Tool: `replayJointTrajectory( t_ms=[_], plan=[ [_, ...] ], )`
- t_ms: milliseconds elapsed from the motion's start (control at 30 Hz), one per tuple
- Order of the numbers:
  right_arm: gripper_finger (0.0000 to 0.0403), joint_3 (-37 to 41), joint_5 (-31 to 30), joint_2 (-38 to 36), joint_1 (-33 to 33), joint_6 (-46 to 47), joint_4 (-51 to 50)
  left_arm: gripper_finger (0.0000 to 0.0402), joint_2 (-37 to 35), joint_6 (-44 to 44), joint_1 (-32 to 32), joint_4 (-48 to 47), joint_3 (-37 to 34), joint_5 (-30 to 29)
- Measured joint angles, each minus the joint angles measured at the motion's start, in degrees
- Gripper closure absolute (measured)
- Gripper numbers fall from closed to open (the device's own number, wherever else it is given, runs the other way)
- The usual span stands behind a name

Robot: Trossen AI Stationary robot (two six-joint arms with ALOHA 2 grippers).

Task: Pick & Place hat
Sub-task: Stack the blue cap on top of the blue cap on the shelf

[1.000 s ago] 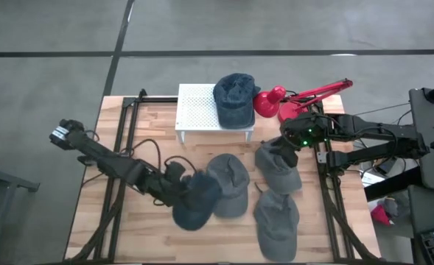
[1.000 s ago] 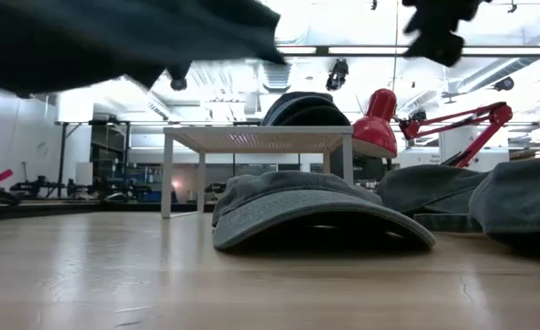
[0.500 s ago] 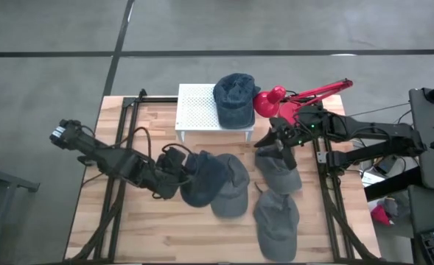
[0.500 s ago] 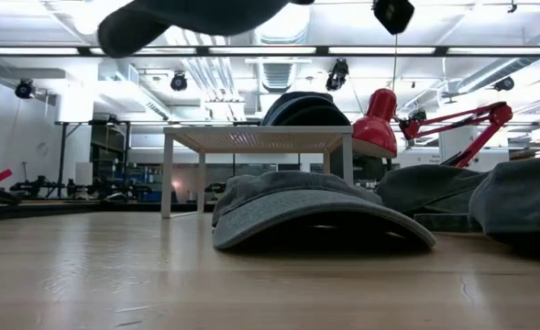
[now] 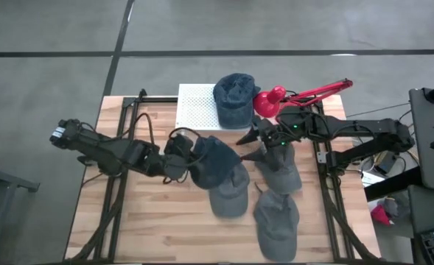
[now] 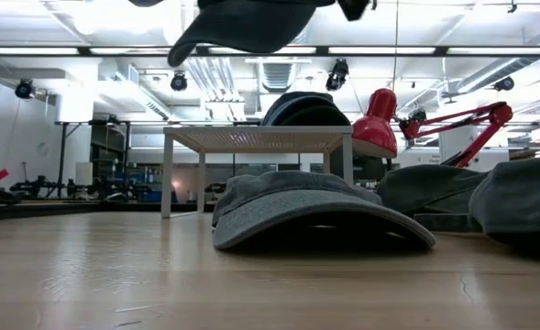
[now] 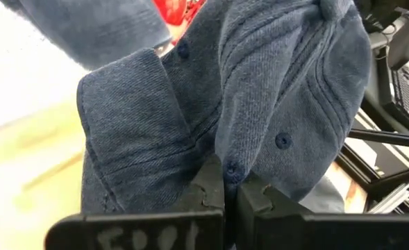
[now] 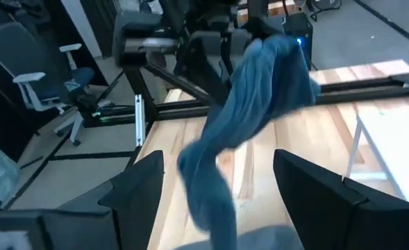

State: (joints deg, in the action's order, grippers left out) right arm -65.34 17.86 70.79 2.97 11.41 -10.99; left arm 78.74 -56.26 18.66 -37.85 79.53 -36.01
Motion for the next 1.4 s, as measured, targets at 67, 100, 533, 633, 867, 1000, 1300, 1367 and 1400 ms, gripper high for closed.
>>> replayJointTrajectory(
  t_ms=[67,100,533,633,867,1000,1300,1367,1400],
  plan=[
    [0.0131,-2.94,-0.02,2.19,0.02,-1.48,-1.00,0.0401,0.00,1.25,-0.30,0.37,0.19,0.04],
    [0.0131,-4.46,-0.07,3.26,0.03,-2.45,-1.85,0.0401,0.00,1.59,-0.38,0.32,0.23,0.04],
    [0.0149,-22.27,-4.56,13.88,0.03,-12.99,-16.05,0.0401,0.00,4.02,-0.44,0.37,0.50,-1.07],
    [0.0148,-23.77,-4.57,14.66,0.03,-15.01,-16.13,0.0401,0.00,4.12,-0.44,0.33,0.54,-0.97],
    [0.0153,-24.20,-4.54,14.39,-0.19,-23.31,-16.23,0.0401,0.00,3.67,-0.93,-0.30,0.52,4.51],
    [0.0156,-24.20,-4.54,14.33,-0.55,-30.27,-17.19,0.0401,0.00,2.43,-1.51,-0.38,0.52,8.17],
    [0.0147,-24.20,-4.36,14.36,-2.69,-37.14,-21.30,0.0402,-0.15,0.08,-2.33,-2.17,0.52,14.71],
    [0.0147,-24.20,-4.35,14.36,-3.35,-37.34,-21.76,0.0402,-0.15,0.35,-2.59,-2.12,0.52,15.21],
    [0.0148,-24.20,-4.34,14.36,-3.69,-37.36,-21.75,0.0402,-0.16,1.14,-2.64,-2.14,0.52,15.51]
  ],
)
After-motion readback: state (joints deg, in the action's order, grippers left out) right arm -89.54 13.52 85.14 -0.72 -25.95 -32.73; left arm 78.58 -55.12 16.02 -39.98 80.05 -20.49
